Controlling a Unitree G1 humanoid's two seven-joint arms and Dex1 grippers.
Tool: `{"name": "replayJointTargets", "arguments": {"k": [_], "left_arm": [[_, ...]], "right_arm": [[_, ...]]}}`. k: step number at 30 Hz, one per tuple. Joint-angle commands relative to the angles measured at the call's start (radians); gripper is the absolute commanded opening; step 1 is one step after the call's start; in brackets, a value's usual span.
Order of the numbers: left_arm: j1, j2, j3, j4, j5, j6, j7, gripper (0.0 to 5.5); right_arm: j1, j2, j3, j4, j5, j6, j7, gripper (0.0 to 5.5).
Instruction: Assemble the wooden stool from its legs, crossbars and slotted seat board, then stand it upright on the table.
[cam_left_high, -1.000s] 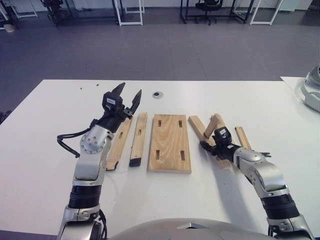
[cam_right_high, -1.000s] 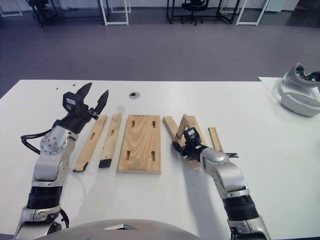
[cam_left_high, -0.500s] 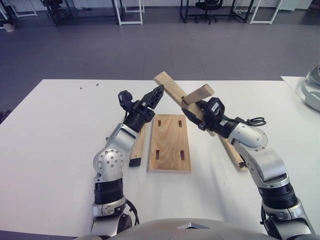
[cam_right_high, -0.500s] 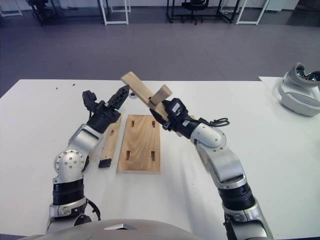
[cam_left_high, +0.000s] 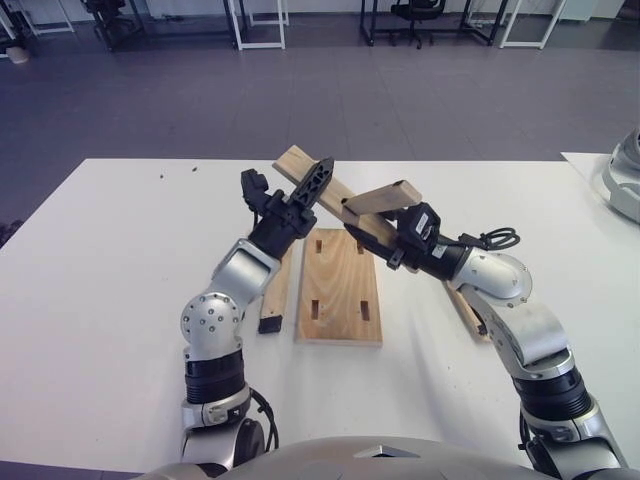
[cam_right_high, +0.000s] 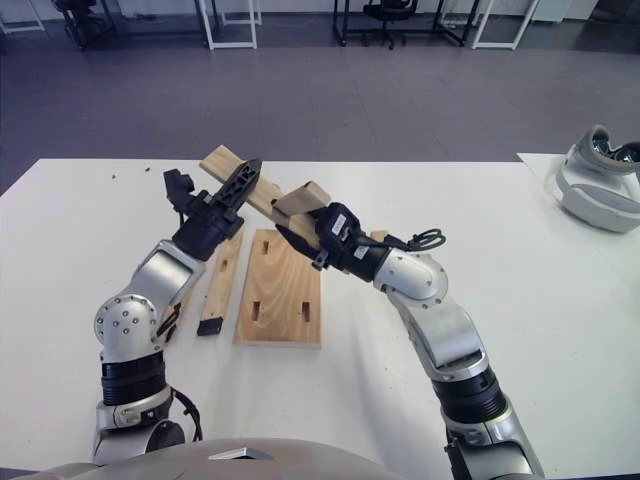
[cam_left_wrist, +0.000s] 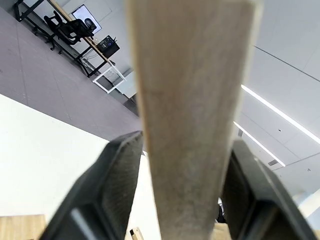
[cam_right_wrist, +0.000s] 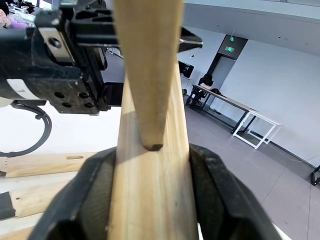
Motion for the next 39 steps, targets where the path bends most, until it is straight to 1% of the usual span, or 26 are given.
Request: {"name": "replayJointTargets", "arguments": {"k": [1, 3, 4, 5, 7, 8, 11, 14, 17, 19, 22, 24, 28, 32, 35, 39], "left_arm": [[0.019, 0.021, -0.013, -0.025, -0.003, 0.006, 0.005, 1.71], [0.026, 0.028, -0.015, -0.03, 0.0, 0.003, 0.009, 1.38], [0.029, 0.031, -0.015, -0.029, -0.003, 0.004, 0.01, 1.13], [0.031, 0.031, -0.015, -0.028, -0.007, 0.003, 0.01, 1.02], [0.035, 0.036, -0.014, -0.033, -0.02, 0.007, 0.01, 1.02], [0.039, 0.044, -0.018, -0.046, -0.02, 0.011, 0.008, 1.02], [0.07, 0.081, 0.0, -0.109, -0.034, 0.018, 0.043, 1.02], [0.165, 0.129, 0.074, -0.18, -0.051, 0.004, 0.136, 1.02], [0.279, 0.189, 0.103, -0.299, -0.025, 0.019, 0.24, 1.02], [0.347, 0.224, 0.111, -0.365, -0.011, 0.026, 0.305, 1.02], [0.413, 0.239, 0.109, -0.402, -0.013, 0.022, 0.365, 1.02], [0.444, 0.239, 0.098, -0.417, 0.002, 0.013, 0.394, 1.02], [0.478, 0.253, 0.099, -0.433, 0.032, -0.005, 0.421, 1.02], [0.44, 0.311, 0.093, -0.468, 0.042, 0.011, 0.458, 1.02], [0.451, 0.339, 0.067, -0.498, 0.023, 0.038, 0.503, 1.02], [0.464, 0.331, 0.04, -0.517, -0.022, 0.033, 0.567, 1.02]], "right_arm": [[-0.026, -0.01, -0.004, -0.01, -0.001, -0.017, 0.015, 2.07], [-0.026, -0.013, -0.007, -0.008, -0.005, -0.021, 0.02, 2.07], [-0.024, -0.014, -0.009, -0.01, -0.008, -0.024, 0.019, 2.07], [-0.021, -0.015, -0.01, -0.01, -0.01, -0.026, 0.019, 2.07], [-0.016, -0.016, -0.01, -0.012, -0.013, -0.026, 0.019, 2.07], [-0.014, -0.016, -0.01, -0.012, -0.015, -0.024, 0.018, 2.44], [-0.002, -0.011, -0.011, -0.019, -0.015, -0.017, 0.01, 3.1], [0.078, -0.037, -0.022, -0.046, -0.003, -0.008, 0.023, 3.53], [0.188, -0.086, -0.057, -0.028, -0.007, -0.001, 0.037, 3.53], [0.236, -0.112, -0.053, 0.033, -0.07, -0.008, 0.01, 3.53], [0.282, -0.13, -0.002, 0.142, -0.177, -0.062, -0.02, 3.53], [0.285, -0.114, 0.03, 0.201, -0.211, -0.088, -0.03, 3.53], [0.275, -0.107, 0.045, 0.263, -0.24, -0.104, -0.035, 3.53], [0.293, -0.109, 0.061, 0.291, -0.252, -0.109, -0.02, 3.53], [0.279, -0.109, 0.059, 0.301, -0.257, -0.11, -0.013, 3.53], [0.269, -0.105, 0.065, 0.304, -0.259, -0.114, -0.006, 3.53]]}}
